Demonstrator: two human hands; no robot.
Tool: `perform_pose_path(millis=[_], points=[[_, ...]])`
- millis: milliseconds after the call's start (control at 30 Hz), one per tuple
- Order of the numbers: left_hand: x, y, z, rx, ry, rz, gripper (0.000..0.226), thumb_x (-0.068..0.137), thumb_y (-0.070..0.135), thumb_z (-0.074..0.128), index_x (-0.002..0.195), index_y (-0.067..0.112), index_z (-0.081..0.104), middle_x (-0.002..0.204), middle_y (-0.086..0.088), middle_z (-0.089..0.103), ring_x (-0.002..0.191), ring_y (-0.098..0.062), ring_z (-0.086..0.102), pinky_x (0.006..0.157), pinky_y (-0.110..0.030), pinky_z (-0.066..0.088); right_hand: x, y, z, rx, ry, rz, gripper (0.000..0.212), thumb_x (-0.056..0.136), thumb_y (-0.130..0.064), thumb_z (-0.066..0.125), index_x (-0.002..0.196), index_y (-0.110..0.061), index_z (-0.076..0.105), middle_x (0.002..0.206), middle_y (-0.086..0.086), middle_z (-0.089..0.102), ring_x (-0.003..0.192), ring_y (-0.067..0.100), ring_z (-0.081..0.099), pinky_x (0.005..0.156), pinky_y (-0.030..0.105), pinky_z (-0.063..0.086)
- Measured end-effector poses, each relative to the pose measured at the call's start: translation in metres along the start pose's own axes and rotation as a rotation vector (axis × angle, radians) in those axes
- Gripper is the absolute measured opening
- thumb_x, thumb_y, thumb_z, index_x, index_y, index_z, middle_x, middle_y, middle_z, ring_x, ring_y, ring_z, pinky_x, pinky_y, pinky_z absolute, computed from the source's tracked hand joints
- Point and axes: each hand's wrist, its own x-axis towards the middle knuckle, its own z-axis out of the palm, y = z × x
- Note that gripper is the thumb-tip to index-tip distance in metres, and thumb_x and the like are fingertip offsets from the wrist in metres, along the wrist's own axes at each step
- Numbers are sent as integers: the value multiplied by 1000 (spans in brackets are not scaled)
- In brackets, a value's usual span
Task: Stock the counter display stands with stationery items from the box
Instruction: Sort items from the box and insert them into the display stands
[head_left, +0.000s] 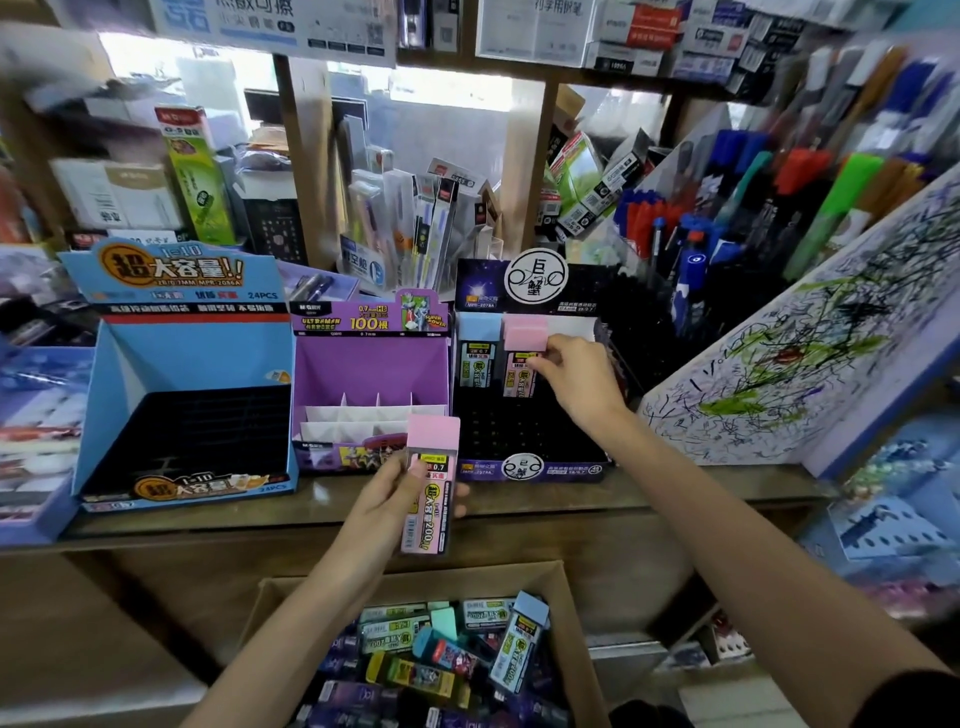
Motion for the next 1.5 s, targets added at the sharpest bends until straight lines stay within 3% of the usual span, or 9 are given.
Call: perform_pose_path(millis=[267, 333, 433, 567, 633, 800, 1000, 1267, 1500], points=[[-3, 3, 6, 13, -22, 9, 25, 97, 28, 39, 115, 20, 54, 98, -7, 73, 87, -23, 71, 67, -27, 57, -15, -22, -8, -115, -25, 88, 27, 94, -26, 55, 84, -2, 65, 68, 9, 58, 73, 31, 63, 66, 31, 49], [-2, 4, 8, 3, -1, 16, 23, 97, 30, 41, 112, 24, 56, 98, 0, 74, 88, -16, 70, 66, -21, 55, -35, -31, -7, 35, 29, 91, 27, 95, -29, 51, 93, -7, 65, 75, 4, 64, 71, 21, 62, 64, 26, 46], [4, 9, 16, 63, 17, 58, 16, 96, 34, 44, 102, 39, 57, 97, 23, 70, 92, 6, 64, 68, -7, 47, -69, -52, -7, 507, -169, 94, 25, 95, -39, 49, 92, -22, 66, 84, -13, 65, 75, -1, 61, 67, 10, 44], [18, 24, 29, 142, -21, 130, 19, 97, 29, 45, 107, 28, 61, 101, 8, 71, 98, -6, 64, 83, -20, 50, -87, -62, -11, 825, -212, 43, 10, 91, -17, 59, 97, -19, 66, 94, -3, 69, 89, 5, 64, 81, 19, 51], [23, 31, 32, 224, -18, 193, 18, 96, 26, 47, 105, 23, 62, 97, 4, 70, 96, -11, 64, 82, -20, 50, -81, -59, -20, 831, -203, 44, 8, 89, -15, 62, 94, -19, 67, 91, -1, 70, 85, 7, 64, 78, 20, 51], [37, 34, 12, 1026, 196, 537, 36, 87, 33, 62, 117, 13, 58, 112, -2, 52, 98, -13, 52, 82, -31, 45, -38, -38, -47, 760, -70, 35, 15, 88, -12, 63, 84, -26, 66, 80, -8, 68, 77, 10, 64, 66, 25, 55], [36, 14, -5, 1362, 94, 500, 36, 82, 35, 69, 108, 12, 62, 103, -4, 63, 99, -25, 59, 85, -35, 42, -11, -14, -34, 453, -51, -39, 11, 89, -12, 62, 99, -13, 67, 90, 3, 68, 80, 16, 62, 76, 31, 53], [41, 7, -9, 1366, 143, 580, 25, 77, 4, 73, 99, 11, 66, 93, -5, 66, 90, -29, 62, 77, -38, 46, 2, -6, -34, 542, -151, -81, 13, 89, -8, 61, 100, -11, 67, 85, -7, 64, 88, 25, 64, 87, 43, 53], [49, 7, -9, 1345, 168, 601, 25, 76, 2, 73, 98, 10, 66, 91, -5, 66, 90, -30, 62, 75, -39, 45, 4, -2, -23, 609, -234, -16, 12, 88, -2, 59, 93, -11, 64, 88, 5, 64, 76, 10, 61, 73, 23, 56]])
